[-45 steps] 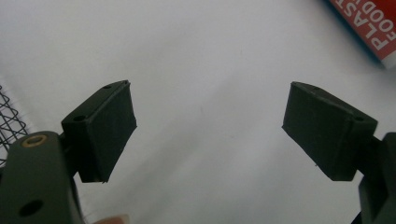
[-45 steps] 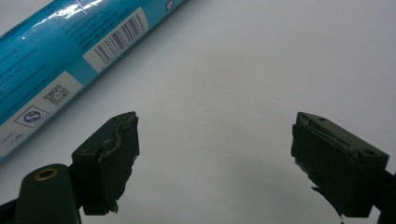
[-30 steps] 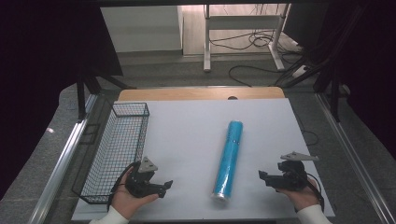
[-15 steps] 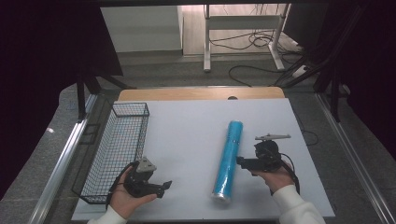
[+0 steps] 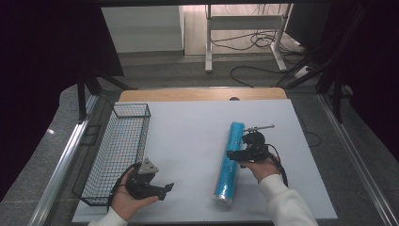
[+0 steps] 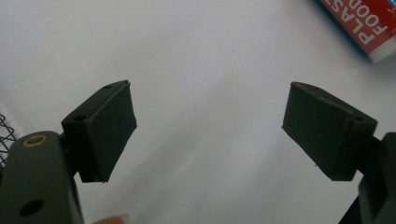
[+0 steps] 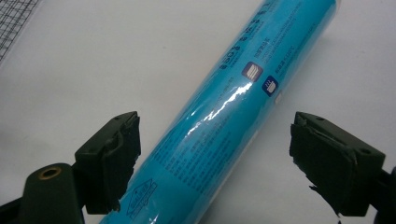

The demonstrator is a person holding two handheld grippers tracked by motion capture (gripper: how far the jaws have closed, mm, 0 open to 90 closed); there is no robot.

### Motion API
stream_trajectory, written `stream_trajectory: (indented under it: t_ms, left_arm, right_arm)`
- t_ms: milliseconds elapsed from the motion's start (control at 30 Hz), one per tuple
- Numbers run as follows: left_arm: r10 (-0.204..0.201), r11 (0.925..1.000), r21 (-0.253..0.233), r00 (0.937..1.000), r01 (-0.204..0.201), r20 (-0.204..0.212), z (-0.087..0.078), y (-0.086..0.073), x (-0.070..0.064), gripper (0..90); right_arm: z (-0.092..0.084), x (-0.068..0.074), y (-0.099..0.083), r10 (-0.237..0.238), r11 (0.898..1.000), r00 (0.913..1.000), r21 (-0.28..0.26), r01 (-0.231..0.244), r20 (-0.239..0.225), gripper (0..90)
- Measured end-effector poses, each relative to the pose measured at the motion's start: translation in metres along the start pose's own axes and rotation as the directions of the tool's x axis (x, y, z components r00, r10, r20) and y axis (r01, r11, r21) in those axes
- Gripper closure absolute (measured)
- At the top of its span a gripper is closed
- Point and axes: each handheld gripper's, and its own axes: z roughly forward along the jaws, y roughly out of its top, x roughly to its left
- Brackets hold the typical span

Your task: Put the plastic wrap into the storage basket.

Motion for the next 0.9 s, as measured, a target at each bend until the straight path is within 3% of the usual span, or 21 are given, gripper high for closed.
stream_trajectory:
  t_ms: [33, 267, 433, 633, 767, 900]
  left_arm:
    - [0.000, 1.0000, -0.001, 1.0000, 0.000, -0.002, -0.001, 0.000, 0.000, 16.8]
    - [0.002, 1.0000, -0.003, 1.0000, -0.002, -0.006, -0.002, -0.001, 0.000, 16.9]
    - [0.003, 1.0000, 0.000, 1.0000, -0.003, -0.003, -0.001, -0.001, 0.001, 16.9]
    - [0.003, 1.0000, 0.003, 1.0000, -0.003, -0.005, 0.000, -0.001, 0.002, 16.9]
    - [0.004, 1.0000, 0.005, 1.0000, -0.004, -0.006, 0.000, -0.001, 0.002, 16.9]
    - [0.004, 0.9999, 0.013, 0.9999, -0.004, -0.010, 0.001, -0.001, 0.002, 16.9]
  right_arm:
    - [0.001, -0.001, 0.002, 0.017, 1.000, 0.9995, 0.007, -0.017, 0.025, 17.3]
    - [0.005, 0.002, 0.006, 0.046, 0.998, 0.9975, 0.041, -0.048, 0.054, 17.3]
    - [0.024, 0.004, 0.008, 0.068, 0.993, 0.9950, 0.097, -0.075, 0.073, 17.3]
    - [0.041, 0.008, 0.008, 0.085, 0.988, 0.9931, 0.121, -0.095, 0.081, 17.9]
    - [0.051, 0.008, 0.008, 0.102, 0.983, 0.9871, 0.139, -0.119, 0.123, 20.5]
    - [0.057, 0.007, 0.009, 0.129, 0.977, 0.9826, 0.155, -0.149, 0.133, 19.2]
